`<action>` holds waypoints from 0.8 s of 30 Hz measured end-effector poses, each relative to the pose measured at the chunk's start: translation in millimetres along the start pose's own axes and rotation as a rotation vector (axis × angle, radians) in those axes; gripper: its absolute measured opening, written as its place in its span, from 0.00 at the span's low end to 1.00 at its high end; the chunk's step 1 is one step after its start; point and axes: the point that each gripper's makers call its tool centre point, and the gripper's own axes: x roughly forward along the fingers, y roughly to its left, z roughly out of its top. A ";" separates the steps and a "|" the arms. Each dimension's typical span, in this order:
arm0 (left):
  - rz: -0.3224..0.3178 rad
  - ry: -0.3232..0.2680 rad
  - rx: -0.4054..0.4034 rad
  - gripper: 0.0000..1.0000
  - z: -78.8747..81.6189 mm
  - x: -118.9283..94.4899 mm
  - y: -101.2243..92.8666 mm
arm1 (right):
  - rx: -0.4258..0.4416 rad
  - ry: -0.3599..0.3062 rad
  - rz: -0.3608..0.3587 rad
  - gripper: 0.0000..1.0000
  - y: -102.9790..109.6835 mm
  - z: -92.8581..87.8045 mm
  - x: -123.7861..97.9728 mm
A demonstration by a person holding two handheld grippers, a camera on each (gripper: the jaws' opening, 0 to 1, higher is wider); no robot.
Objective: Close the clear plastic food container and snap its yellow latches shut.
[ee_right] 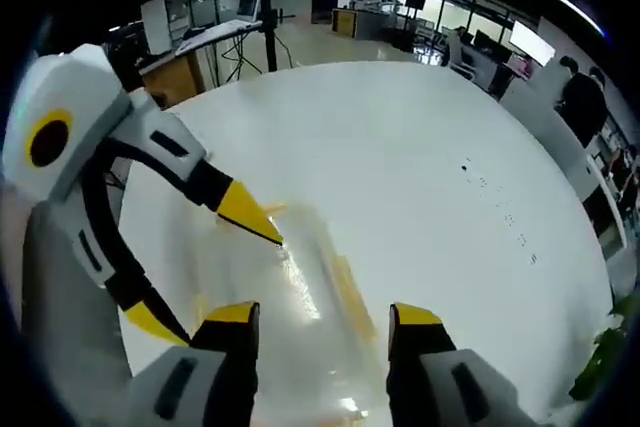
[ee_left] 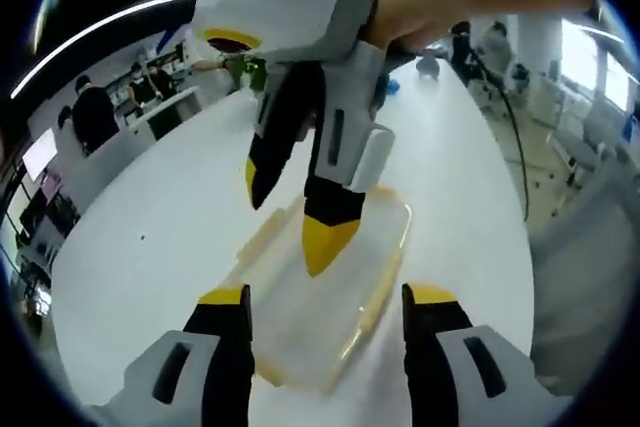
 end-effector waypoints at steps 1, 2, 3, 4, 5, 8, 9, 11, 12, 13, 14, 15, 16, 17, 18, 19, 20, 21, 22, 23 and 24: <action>0.005 -0.003 -0.005 0.59 -0.2 -1.0 1.2 | 0.027 -0.004 -0.005 0.50 -0.4 -1.5 -0.6; 0.010 -0.007 -0.013 0.59 -0.5 -2.7 2.4 | 0.042 -0.009 -0.012 0.50 -1.5 -3.1 -1.7; 0.014 -0.008 -0.018 0.59 -1.0 -3.7 3.4 | 0.047 -0.014 -0.021 0.50 -2.8 -4.1 -2.5; 0.017 -0.009 -0.027 0.59 -2.2 -4.7 4.4 | 0.051 -0.017 -0.030 0.50 -4.0 -5.8 -3.9; 0.018 -0.008 -0.033 0.59 -3.2 -5.1 5.1 | 0.057 -0.020 -0.032 0.50 -4.3 -6.7 -4.6; 0.022 -0.005 -0.052 0.60 -6.9 -6.3 6.9 | 0.099 -0.035 -0.033 0.51 -3.4 -9.2 -8.2; 0.023 -0.004 -0.054 0.60 -7.3 -6.4 7.0 | 0.112 -0.041 -0.038 0.51 -3.6 -10.4 -9.4; 0.024 -0.001 -0.064 0.60 -8.7 -6.6 6.4 | 0.129 -0.045 -0.042 0.51 -3.6 -12.7 -11.0; 0.023 0.001 -0.064 0.61 -9.2 -6.6 5.9 | 0.137 -0.048 -0.046 0.51 -4.0 -13.6 -11.7; 0.026 0.003 -0.066 0.61 -10.0 -6.5 5.8 | 0.148 -0.052 -0.050 0.51 -4.2 -14.6 -12.6; 0.030 0.004 -0.069 0.61 -10.4 -6.5 6.2 | 0.155 -0.054 -0.051 0.51 -4.2 -15.4 -13.2; 0.037 0.004 -0.078 0.61 -11.1 -6.4 7.3 | 0.159 -0.057 -0.051 0.51 -3.7 -15.7 -13.9; 0.041 0.005 -0.087 0.62 -11.8 -6.5 8.1 | 0.164 -0.064 -0.051 0.51 -3.5 -16.0 -14.6; 0.045 0.003 -0.094 0.63 -12.2 -6.5 9.2 | 0.175 -0.072 -0.053 0.51 -3.7 -16.6 -15.3; 0.043 0.003 -0.097 0.63 -12.5 -6.8 9.3 | 0.189 -0.076 -0.054 0.51 -3.9 -17.3 -15.9; 0.043 0.001 -0.104 0.63 -13.0 -7.4 9.8 | 0.203 -0.083 -0.061 0.51 -4.6 -17.4 -16.7; 0.046 0.001 -0.109 0.63 -13.5 -7.9 10.7 | 0.218 -0.093 -0.069 0.51 -5.6 -17.9 -18.2; 0.049 0.001 -0.111 0.63 -14.1 -8.4 11.7 | 0.224 -0.095 -0.071 0.51 -5.9 -18.8 -19.0; 0.054 0.002 -0.117 0.64 -15.3 -9.3 13.4 | 0.238 -0.099 -0.071 0.52 -6.0 -20.1 -19.9; 0.058 0.002 -0.123 0.64 -16.2 -9.9 14.7 | 0.250 -0.100 -0.070 0.52 -5.7 -21.1 -20.3; 0.060 0.003 -0.130 0.64 -17.5 -10.7 16.0 | 0.264 -0.104 -0.070 0.52 -5.4 -22.6 -20.9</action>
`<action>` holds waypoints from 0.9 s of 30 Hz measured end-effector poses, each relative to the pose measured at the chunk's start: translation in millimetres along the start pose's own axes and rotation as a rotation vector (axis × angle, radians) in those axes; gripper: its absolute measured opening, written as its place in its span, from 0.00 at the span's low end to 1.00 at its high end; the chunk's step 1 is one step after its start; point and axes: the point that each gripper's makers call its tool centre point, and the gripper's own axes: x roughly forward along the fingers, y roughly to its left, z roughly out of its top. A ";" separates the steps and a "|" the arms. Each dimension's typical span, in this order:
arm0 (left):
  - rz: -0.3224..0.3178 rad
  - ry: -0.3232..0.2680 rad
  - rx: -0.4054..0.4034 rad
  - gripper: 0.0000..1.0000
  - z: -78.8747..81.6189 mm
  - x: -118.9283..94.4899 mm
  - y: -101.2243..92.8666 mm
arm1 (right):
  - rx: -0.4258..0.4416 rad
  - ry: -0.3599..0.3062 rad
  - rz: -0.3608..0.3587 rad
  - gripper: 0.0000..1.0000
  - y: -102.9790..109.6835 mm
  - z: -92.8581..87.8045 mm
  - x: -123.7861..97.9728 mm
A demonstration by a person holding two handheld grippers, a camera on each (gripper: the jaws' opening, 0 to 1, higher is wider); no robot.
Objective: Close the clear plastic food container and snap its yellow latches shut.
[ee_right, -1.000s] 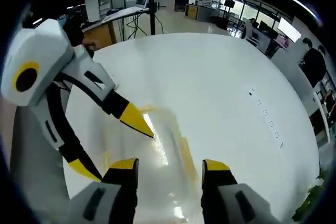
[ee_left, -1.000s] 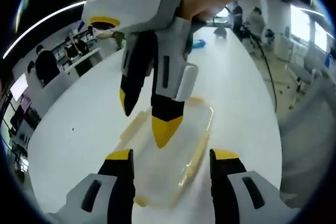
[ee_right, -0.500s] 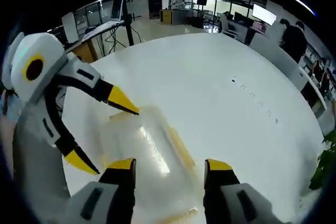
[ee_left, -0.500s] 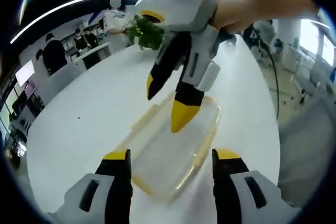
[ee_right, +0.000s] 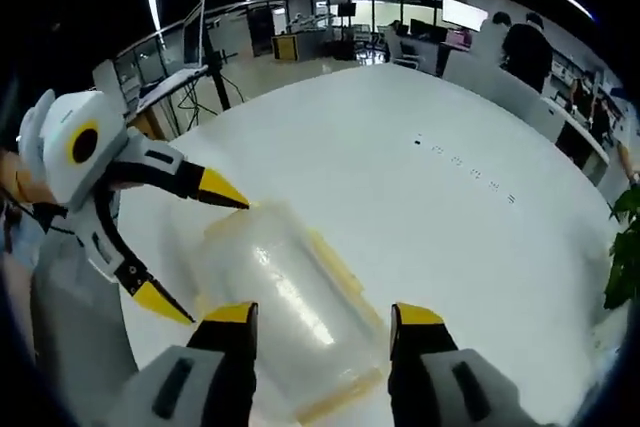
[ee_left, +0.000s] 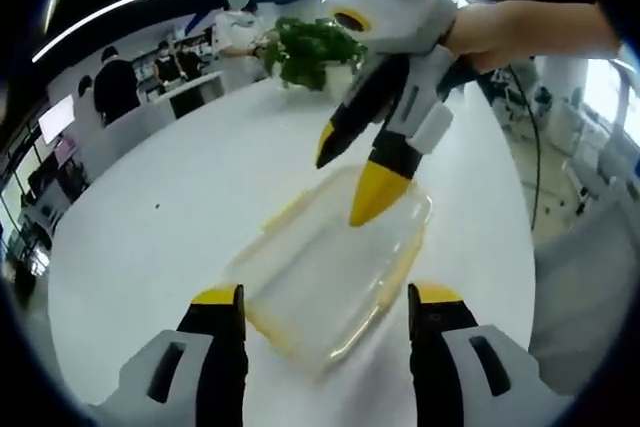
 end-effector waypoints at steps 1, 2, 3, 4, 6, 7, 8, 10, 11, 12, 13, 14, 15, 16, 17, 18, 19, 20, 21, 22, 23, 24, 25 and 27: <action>0.000 0.001 -0.006 0.65 -0.9 -0.4 0.8 | 0.007 -0.001 0.000 0.52 0.1 -1.1 -0.6; 0.001 0.002 -0.011 0.65 -1.9 -0.7 1.5 | 0.014 -0.001 0.000 0.52 0.1 -2.5 -1.2; 0.005 0.003 -0.016 0.65 -3.1 -1.2 2.8 | 0.022 -0.001 -0.001 0.53 -0.2 -4.9 -1.8; 0.007 0.004 -0.022 0.66 -4.0 -1.8 3.6 | 0.035 -0.011 -0.011 0.52 -1.6 -5.8 -3.0; 0.007 0.002 -0.037 0.66 -5.0 -2.3 4.6 | 0.053 -0.027 -0.031 0.52 -4.4 -7.0 -5.6; 0.005 -0.004 -0.048 0.66 -5.0 -2.7 5.1 | 0.066 -0.031 -0.032 0.52 -5.2 -8.6 -6.6; 0.007 -0.005 -0.054 0.66 -5.2 -2.8 5.5 | 0.077 -0.033 -0.030 0.52 -5.4 -9.7 -7.2; 0.010 -0.004 -0.062 0.66 -6.3 -2.8 6.5 | 0.095 -0.035 -0.029 0.52 -6.1 -12.8 -8.1; 0.010 -0.003 -0.066 0.66 -6.9 -2.7 6.8 | 0.100 -0.041 -0.037 0.52 -6.8 -13.0 -9.4; 0.009 -0.001 -0.070 0.66 -7.5 -2.6 6.7 | 0.101 -0.053 -0.052 0.52 -8.9 -12.7 -11.3; 0.007 0.001 -0.071 0.67 -8.2 -2.6 6.4 | 0.105 -0.057 -0.058 0.52 -10.0 -13.2 -12.4; 0.006 0.004 -0.072 0.66 -9.1 -2.4 6.4 | 0.112 -0.058 -0.062 0.52 -11.2 -14.6 -13.5; 0.003 0.008 -0.073 0.66 -10.2 -2.3 6.2 | 0.116 -0.058 -0.062 0.52 -11.3 -15.4 -14.0; 0.000 0.013 -0.074 0.66 -11.6 -2.2 5.5 | 0.123 -0.055 -0.057 0.52 -10.6 -17.2 -14.4; -0.001 0.015 -0.075 0.66 -12.3 -2.1 5.4 | 0.126 -0.054 -0.056 0.52 -10.5 -17.7 -14.5; 0.000 0.016 -0.077 0.66 -13.2 -2.0 5.5 | 0.132 -0.053 -0.054 0.52 -10.0 -19.4 -14.9; 0.000 0.016 -0.081 0.66 -13.7 -1.9 5.6 | 0.136 -0.052 -0.053 0.52 -9.6 -20.7 -15.1; 0.000 0.014 -0.086 0.66 -13.9 -1.8 5.7 | 0.143 -0.049 -0.051 0.52 -8.9 -22.6 -15.3; 0.000 0.014 -0.088 0.66 -14.2 -1.7 5.7 | 0.146 -0.047 -0.049 0.52 -8.2 -24.0 -15.4; 0.000 0.016 -0.088 0.66 -14.6 -1.7 5.7 | 0.150 -0.046 -0.046 0.52 -7.4 -25.3 -15.4; 0.001 0.019 -0.087 0.65 -15.2 -1.7 5.8 | 0.157 -0.043 -0.042 0.52 -5.8 -27.3 -15.6; 0.000 0.019 -0.087 0.65 -15.5 -1.6 5.7 | 0.161 -0.041 -0.041 0.52 -5.1 -28.4 -15.7; -0.001 0.020 -0.087 0.65 -15.7 -1.6 5.7 | 0.163 -0.040 -0.040 0.52 -4.5 -29.4 -15.7; -0.003 0.021 -0.089 0.65 -16.1 -1.1 5.9 | 0.171 -0.035 -0.035 0.52 -3.4 -32.1 -15.0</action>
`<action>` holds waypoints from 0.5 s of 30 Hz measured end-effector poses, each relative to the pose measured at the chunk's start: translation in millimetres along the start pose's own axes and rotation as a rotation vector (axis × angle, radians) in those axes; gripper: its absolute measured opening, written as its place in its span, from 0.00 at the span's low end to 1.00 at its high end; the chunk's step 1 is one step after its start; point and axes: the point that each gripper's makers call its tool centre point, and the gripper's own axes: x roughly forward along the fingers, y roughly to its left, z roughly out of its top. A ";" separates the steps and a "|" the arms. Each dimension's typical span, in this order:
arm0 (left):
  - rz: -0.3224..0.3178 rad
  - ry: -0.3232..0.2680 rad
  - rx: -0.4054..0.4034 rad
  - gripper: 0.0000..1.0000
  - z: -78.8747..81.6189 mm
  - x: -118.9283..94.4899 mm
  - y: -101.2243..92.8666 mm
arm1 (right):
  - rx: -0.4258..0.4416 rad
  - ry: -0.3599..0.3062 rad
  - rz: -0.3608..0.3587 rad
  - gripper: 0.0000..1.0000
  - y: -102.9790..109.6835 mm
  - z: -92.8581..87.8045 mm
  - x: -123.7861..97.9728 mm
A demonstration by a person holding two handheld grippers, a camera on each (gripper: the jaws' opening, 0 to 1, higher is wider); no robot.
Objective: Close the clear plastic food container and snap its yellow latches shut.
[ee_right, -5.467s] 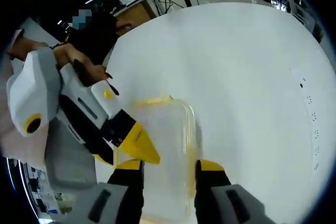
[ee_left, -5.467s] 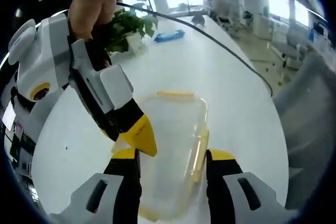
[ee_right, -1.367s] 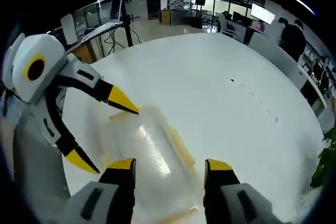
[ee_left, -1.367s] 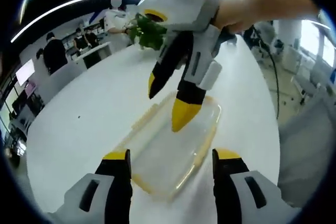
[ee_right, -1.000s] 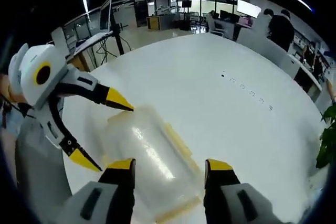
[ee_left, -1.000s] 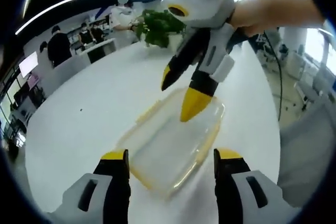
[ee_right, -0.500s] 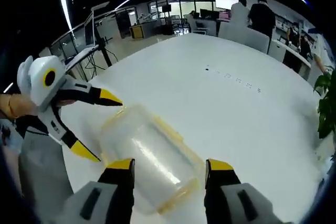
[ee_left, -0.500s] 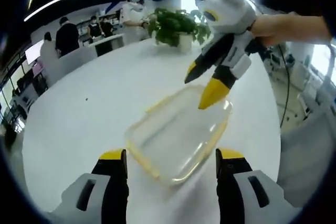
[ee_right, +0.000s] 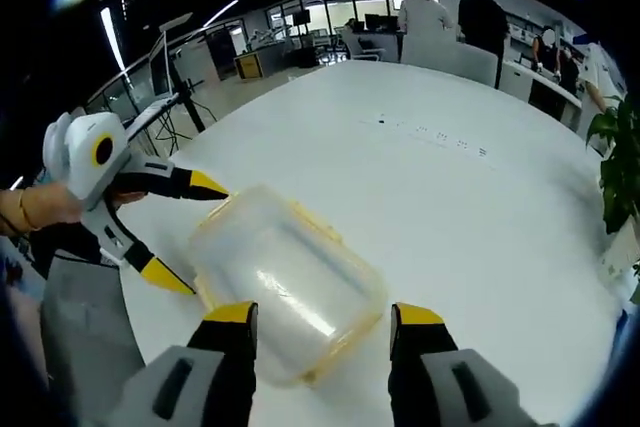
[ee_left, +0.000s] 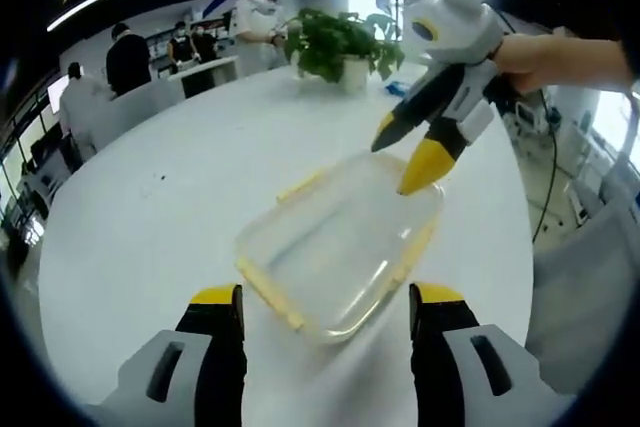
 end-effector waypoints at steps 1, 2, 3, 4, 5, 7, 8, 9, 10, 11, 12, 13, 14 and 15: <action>0.000 0.000 0.000 0.64 -0.1 0.2 0.3 | 0.002 0.001 0.001 0.52 0.2 -0.6 0.3; 0.000 0.001 -0.001 0.64 -0.3 0.6 0.8 | 0.004 0.004 0.006 0.51 0.7 -1.4 0.7; 0.001 0.002 -0.002 0.64 -0.7 1.0 1.2 | 0.006 0.005 0.008 0.51 1.0 -1.9 1.0; 0.003 0.004 -0.003 0.64 -1.1 1.3 1.7 | 0.007 0.006 0.007 0.51 1.0 -2.0 1.3; 0.007 0.006 -0.005 0.64 -1.7 1.7 2.7 | 0.006 0.005 0.007 0.51 1.1 -2.0 1.8; 0.007 0.010 -0.006 0.62 -2.7 2.0 3.2 | 0.005 0.008 0.010 0.51 2.0 -2.5 2.3; 0.004 0.011 -0.006 0.62 -3.0 2.2 3.0 | 0.009 0.005 0.013 0.50 2.7 -2.0 2.6; 0.002 0.012 -0.005 0.62 -3.4 2.3 2.8 | 0.010 0.005 0.016 0.50 3.3 -1.8 3.1; 0.001 0.013 -0.004 0.61 -3.5 2.4 2.7 | 0.010 0.006 0.019 0.50 4.6 -1.5 2.9; -0.001 0.013 -0.003 0.61 -3.8 2.7 2.8 | 0.010 0.007 0.019 0.50 4.7 -1.3 3.0; -0.002 0.015 -0.003 0.61 -4.2 3.1 2.8 | 0.010 0.008 0.021 0.51 4.0 -1.4 3.6; -0.003 0.015 -0.002 0.60 -4.6 3.4 2.8 | 0.009 0.009 0.022 0.51 3.8 -1.3 3.7; -0.005 0.016 -0.001 0.60 -5.2 3.9 2.8 | 0.008 0.010 0.023 0.51 3.9 -1.3 3.6; -0.005 0.018 0.001 0.59 -5.8 4.3 2.7 | 0.007 0.012 0.024 0.51 4.0 -1.4 3.6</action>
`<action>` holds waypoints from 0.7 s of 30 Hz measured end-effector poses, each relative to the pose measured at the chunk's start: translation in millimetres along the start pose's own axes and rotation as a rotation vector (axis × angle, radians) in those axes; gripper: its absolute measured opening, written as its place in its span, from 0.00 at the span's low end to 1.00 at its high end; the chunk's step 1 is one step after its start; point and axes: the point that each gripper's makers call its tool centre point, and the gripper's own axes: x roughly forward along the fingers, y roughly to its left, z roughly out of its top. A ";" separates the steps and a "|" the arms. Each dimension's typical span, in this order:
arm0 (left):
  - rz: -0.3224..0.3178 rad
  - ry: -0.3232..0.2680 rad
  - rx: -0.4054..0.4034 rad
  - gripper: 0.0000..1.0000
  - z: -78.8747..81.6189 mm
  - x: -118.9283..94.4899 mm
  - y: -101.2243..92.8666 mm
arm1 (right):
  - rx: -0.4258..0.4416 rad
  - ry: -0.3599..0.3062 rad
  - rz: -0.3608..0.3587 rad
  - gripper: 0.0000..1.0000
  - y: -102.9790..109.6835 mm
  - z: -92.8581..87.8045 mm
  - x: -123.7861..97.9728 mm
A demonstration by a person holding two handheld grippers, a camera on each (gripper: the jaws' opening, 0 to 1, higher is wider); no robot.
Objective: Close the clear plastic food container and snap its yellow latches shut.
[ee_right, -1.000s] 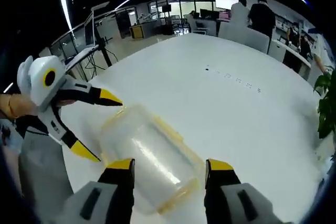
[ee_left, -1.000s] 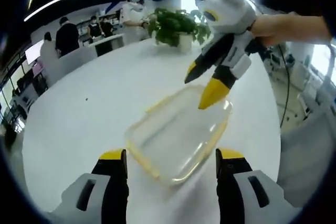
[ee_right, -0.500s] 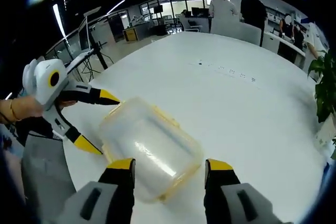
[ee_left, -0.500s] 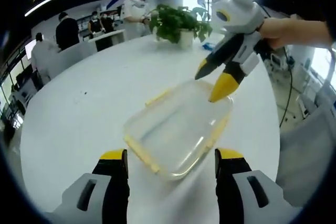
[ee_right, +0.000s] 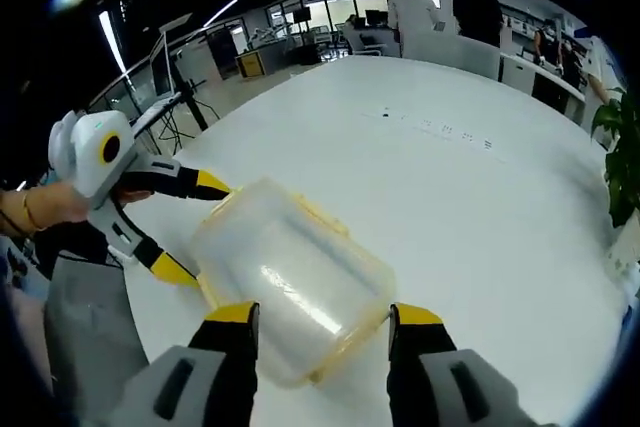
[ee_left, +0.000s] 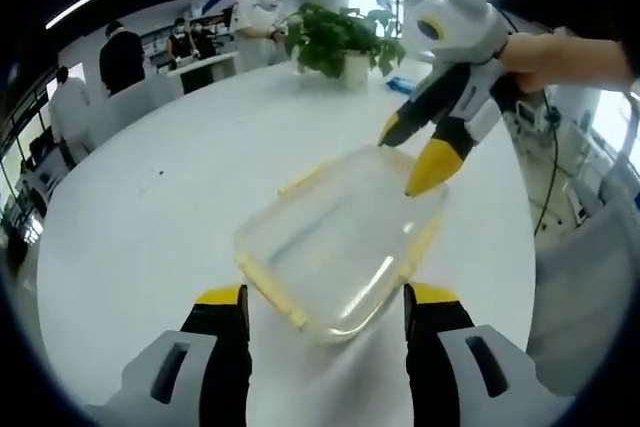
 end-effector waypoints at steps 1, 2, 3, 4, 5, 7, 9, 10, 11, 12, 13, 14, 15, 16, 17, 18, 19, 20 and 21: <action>-0.001 0.003 0.001 0.59 -0.9 0.6 0.0 | 0.000 0.002 0.002 0.51 -0.1 0.1 0.2; -0.001 0.005 0.001 0.58 -1.3 0.9 -0.2 | -0.001 0.003 0.002 0.51 -0.2 0.2 0.4; -0.004 0.007 0.001 0.57 -2.0 1.4 -0.5 | -0.003 0.004 0.004 0.50 0.0 0.5 0.6; -0.004 0.008 0.002 0.57 -2.5 1.6 -0.8 | -0.004 0.003 0.005 0.50 0.3 0.9 1.0; -0.004 0.011 0.004 0.57 -3.1 1.8 -0.8 | -0.007 0.003 0.006 0.50 0.5 1.5 1.7; 0.005 0.017 0.006 0.57 -5.1 1.5 2.0 | -0.012 0.005 0.010 0.50 2.5 3.9 4.0; 0.011 0.017 0.004 0.57 -6.0 0.2 4.7 | -0.015 0.005 0.012 0.50 3.5 6.0 6.0; 0.014 0.017 0.002 0.57 -6.9 -1.1 6.7 | -0.018 0.004 0.014 0.50 4.2 7.7 7.5; 0.016 0.018 0.000 0.57 -7.5 -2.0 8.2 | -0.020 0.004 0.016 0.50 4.5 9.1 8.9; 0.020 0.018 -0.002 0.57 -8.6 -3.4 10.4 | -0.024 0.005 0.019 0.50 5.6 11.1 10.9; 0.022 0.018 -0.003 0.57 -9.4 -4.2 12.0 | -0.026 0.005 0.021 0.50 6.8 12.6 12.2; 0.026 0.019 -0.004 0.57 -10.4 -5.0 13.8 | -0.029 0.005 0.023 0.50 7.9 14.1 13.6; 0.031 0.021 -0.006 0.57 -12.0 -6.1 16.8 | -0.033 0.004 0.026 0.50 9.4 16.2 15.9; 0.035 0.023 -0.010 0.57 -13.5 -7.3 19.5 | -0.037 0.003 0.029 0.50 11.1 18.4 18.1; 0.037 0.024 -0.013 0.57 -14.5 -8.2 21.1 | -0.040 0.003 0.031 0.50 12.5 19.7 19.4; 0.040 0.024 -0.015 0.57 -15.3 -9.2 22.6 | -0.042 0.002 0.033 0.50 13.5 21.2 20.7; 0.043 0.024 -0.018 0.57 -16.2 -10.1 24.4 | -0.046 0.000 0.036 0.50 14.4 23.6 23.3; 0.046 0.025 -0.020 0.57 -16.9 -10.9 26.0 | -0.049 -0.001 0.038 0.50 15.0 25.1 24.7; 0.049 0.026 -0.022 0.57 -17.7 -12.2 28.5 | -0.052 -0.002 0.042 0.50 16.0 27.1 26.7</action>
